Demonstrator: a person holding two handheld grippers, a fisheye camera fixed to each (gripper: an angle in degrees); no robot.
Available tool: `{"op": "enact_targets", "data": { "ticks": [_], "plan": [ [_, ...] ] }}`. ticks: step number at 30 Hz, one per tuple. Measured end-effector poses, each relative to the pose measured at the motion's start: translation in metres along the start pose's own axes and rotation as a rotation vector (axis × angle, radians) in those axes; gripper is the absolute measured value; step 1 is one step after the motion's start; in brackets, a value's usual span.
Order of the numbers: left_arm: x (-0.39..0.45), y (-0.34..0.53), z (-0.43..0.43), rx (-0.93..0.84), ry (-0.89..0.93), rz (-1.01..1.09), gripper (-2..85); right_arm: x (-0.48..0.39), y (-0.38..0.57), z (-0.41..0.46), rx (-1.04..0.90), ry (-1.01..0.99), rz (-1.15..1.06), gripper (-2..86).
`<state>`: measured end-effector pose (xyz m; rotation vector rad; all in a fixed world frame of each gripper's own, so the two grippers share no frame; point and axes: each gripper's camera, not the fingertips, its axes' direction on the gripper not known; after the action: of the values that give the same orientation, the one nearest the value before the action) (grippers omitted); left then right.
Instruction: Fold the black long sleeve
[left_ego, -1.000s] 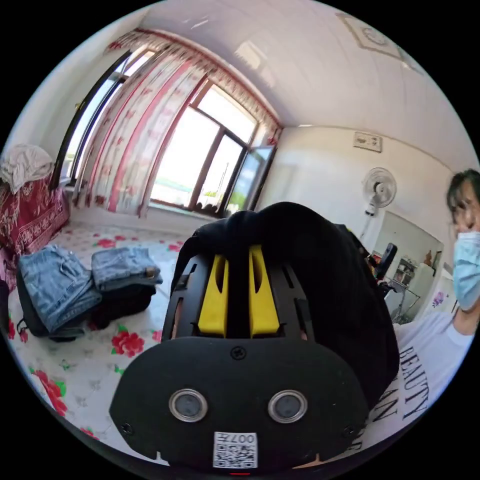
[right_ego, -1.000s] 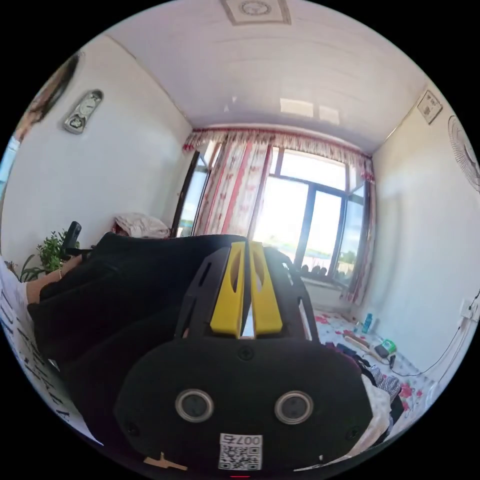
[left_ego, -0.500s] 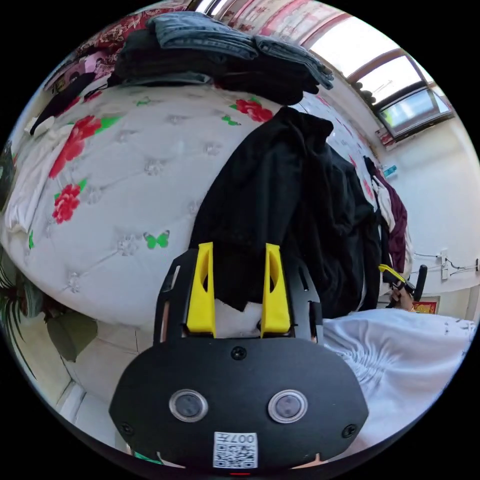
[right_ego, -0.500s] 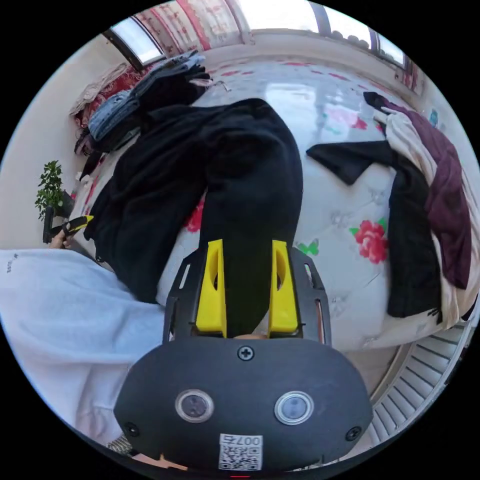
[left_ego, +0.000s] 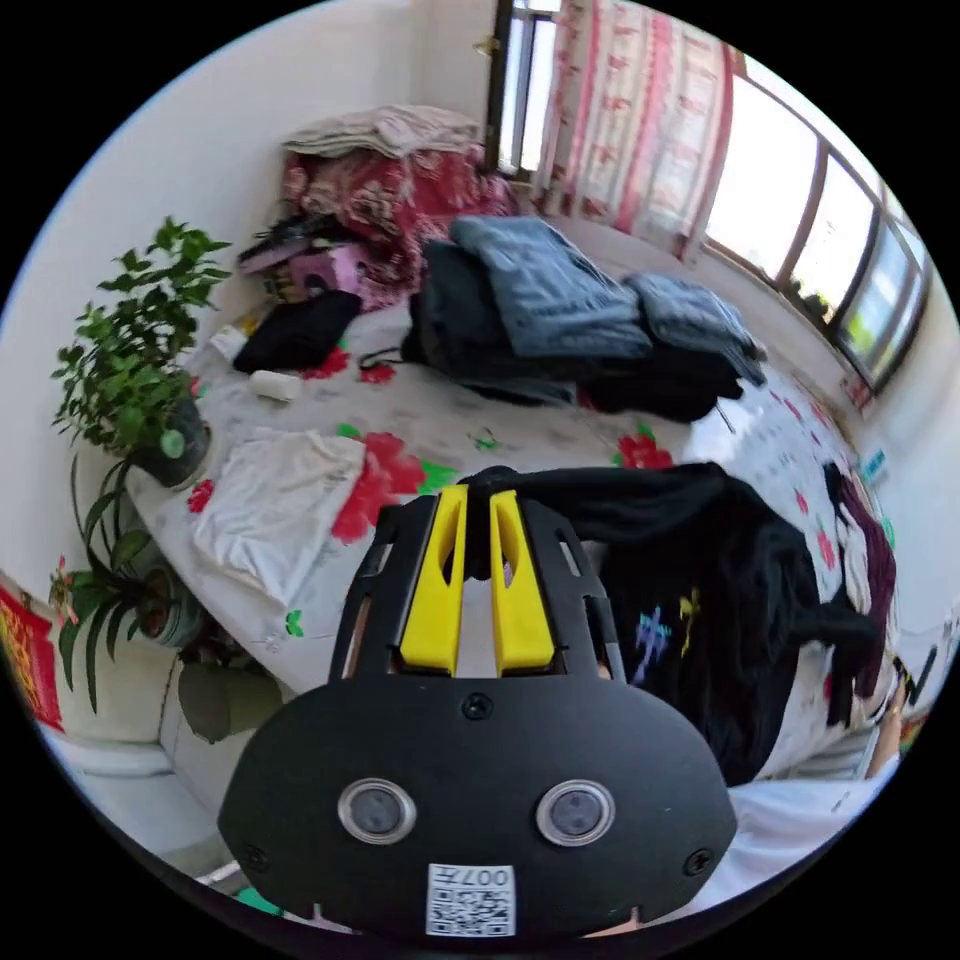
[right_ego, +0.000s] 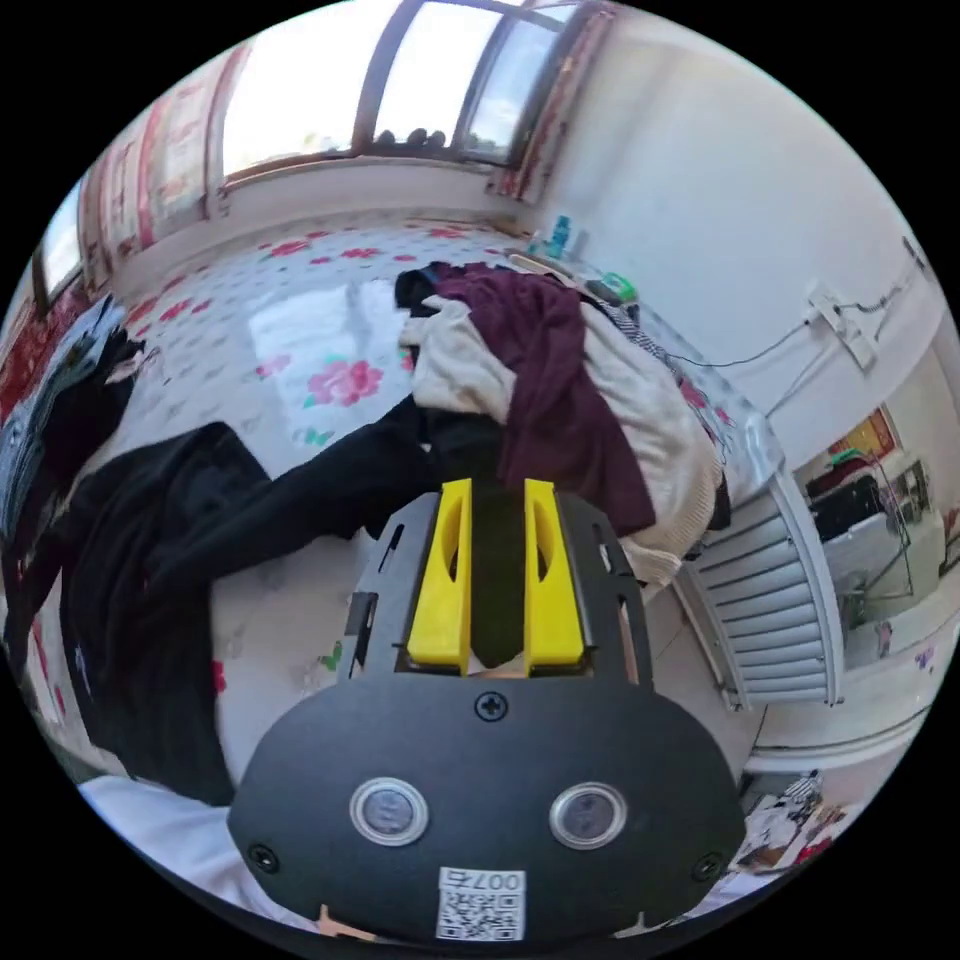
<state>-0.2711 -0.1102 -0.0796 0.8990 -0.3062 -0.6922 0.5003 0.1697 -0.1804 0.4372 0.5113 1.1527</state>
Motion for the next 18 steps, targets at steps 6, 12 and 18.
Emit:
{"op": "enact_targets", "data": {
  "ticks": [6,12,18],
  "plan": [
    [0.042,0.064,0.049,-0.055,0.082,0.151,6.0,-0.133,0.062,-0.033,0.163,-0.584,-0.338,9.7],
    [0.117,0.186,0.134,-0.343,0.337,0.294,6.6,-0.383,0.198,-0.034,-0.173,-1.018,-1.022,10.5],
    [0.128,0.234,0.165,-0.484,0.389,0.358,7.6,-0.472,0.241,-0.013,-0.317,-0.796,-1.366,1.9]
  ]
}}
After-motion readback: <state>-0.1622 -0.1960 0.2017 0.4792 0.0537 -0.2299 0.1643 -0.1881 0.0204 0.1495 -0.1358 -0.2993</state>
